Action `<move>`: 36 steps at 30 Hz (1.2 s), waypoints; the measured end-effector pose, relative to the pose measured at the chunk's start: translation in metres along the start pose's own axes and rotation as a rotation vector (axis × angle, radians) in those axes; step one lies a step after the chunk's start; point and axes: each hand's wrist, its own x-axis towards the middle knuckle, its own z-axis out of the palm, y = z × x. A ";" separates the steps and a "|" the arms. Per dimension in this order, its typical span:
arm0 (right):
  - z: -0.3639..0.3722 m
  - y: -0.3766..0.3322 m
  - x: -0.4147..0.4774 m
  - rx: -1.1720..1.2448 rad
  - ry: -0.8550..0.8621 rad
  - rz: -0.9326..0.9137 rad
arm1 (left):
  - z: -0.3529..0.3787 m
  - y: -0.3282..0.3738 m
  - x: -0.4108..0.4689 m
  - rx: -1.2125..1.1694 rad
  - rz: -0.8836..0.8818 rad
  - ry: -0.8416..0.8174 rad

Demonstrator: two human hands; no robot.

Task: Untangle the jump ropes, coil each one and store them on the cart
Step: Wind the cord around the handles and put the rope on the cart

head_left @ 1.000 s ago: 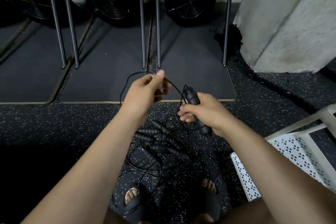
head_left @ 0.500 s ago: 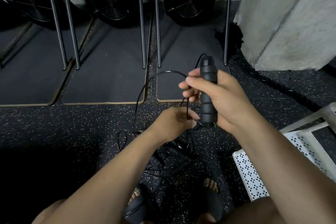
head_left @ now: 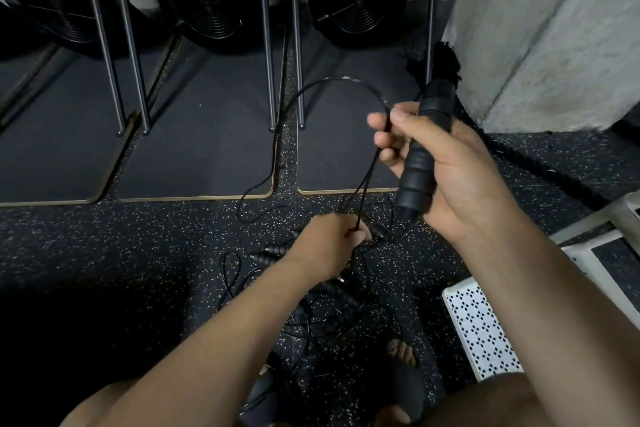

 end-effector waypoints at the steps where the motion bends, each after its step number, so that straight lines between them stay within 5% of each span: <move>1: -0.001 0.002 0.002 -0.001 0.003 0.007 | -0.001 -0.001 0.001 0.004 0.002 0.002; 8: -0.018 0.030 0.018 -0.270 0.137 0.087 | -0.016 -0.005 0.006 -0.105 0.102 0.093; 16: -0.036 0.068 0.028 -0.753 -0.033 0.329 | -0.051 0.005 0.002 -0.357 0.270 0.306; 25: -0.037 0.091 0.030 -0.824 -0.125 0.361 | -0.071 0.011 -0.005 -0.767 0.253 0.357; 36: -0.031 0.101 0.031 -0.802 0.007 0.248 | -0.071 0.006 0.000 -0.848 0.178 0.370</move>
